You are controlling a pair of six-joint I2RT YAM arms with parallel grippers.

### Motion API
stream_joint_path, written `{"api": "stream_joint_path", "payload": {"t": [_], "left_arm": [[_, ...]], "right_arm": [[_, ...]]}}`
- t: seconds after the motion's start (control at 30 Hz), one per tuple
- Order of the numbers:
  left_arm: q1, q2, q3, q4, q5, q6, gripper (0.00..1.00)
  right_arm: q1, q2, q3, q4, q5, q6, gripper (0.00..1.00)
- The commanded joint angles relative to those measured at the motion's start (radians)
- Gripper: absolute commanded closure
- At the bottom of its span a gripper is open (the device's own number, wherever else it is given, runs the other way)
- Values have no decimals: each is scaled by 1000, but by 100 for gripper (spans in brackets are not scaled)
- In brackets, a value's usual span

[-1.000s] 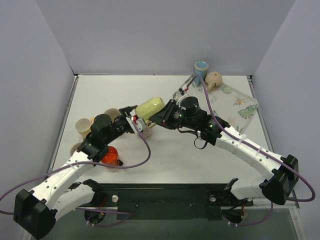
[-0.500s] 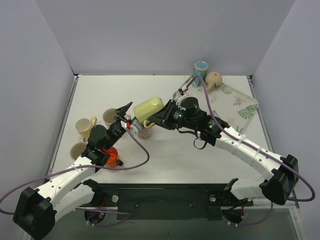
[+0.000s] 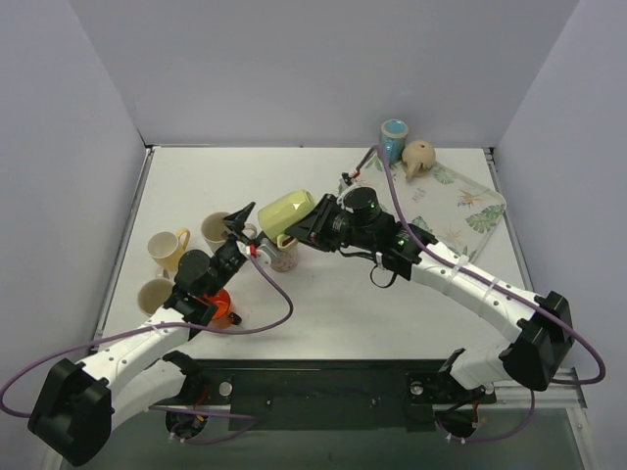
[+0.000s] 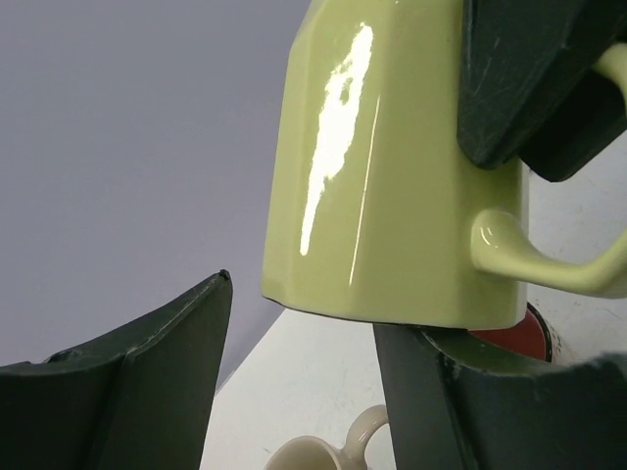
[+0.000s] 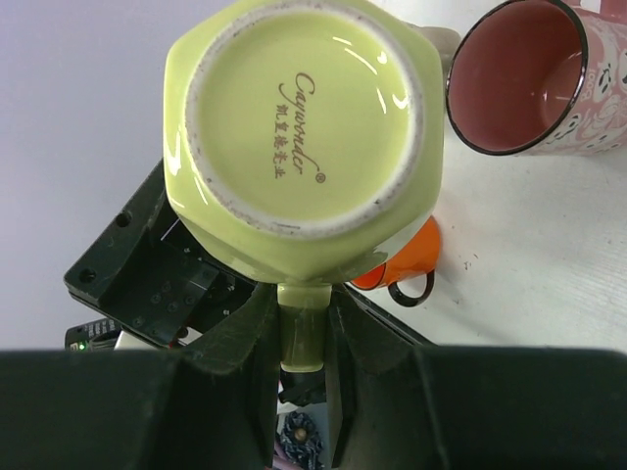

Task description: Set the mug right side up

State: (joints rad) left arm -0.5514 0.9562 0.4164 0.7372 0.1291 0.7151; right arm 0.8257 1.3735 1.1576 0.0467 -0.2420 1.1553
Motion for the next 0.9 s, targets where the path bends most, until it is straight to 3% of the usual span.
{"api": "stream_joint_path", "payload": {"t": [0.0, 0.03, 0.07, 0.13, 0.23, 0.47, 0.67, 0.87], "left_arm": [[-31, -5, 44, 229, 115, -22, 40], [-33, -7, 42, 232, 118, -22, 50], [-32, -7, 42, 229, 121, -20, 67], [-33, -13, 36, 229, 124, -19, 85], [-33, -20, 22, 235, 127, -6, 100], [-35, -40, -14, 252, 145, 30, 100], [-33, -42, 18, 125, 188, -8, 100], [-33, -48, 45, -100, 282, 7, 81]], "right_arm": [[79, 50, 59, 96, -100, -3, 100], [82, 56, 59, 96, -100, -5, 100], [82, 59, 60, 97, -103, -3, 100], [85, 61, 56, 99, -102, -5, 100], [85, 62, 62, 93, -98, -11, 100], [84, 44, 71, 85, -83, -26, 100], [75, -5, 62, 78, -11, -46, 100], [64, -74, 14, 85, 70, -54, 100]]}}
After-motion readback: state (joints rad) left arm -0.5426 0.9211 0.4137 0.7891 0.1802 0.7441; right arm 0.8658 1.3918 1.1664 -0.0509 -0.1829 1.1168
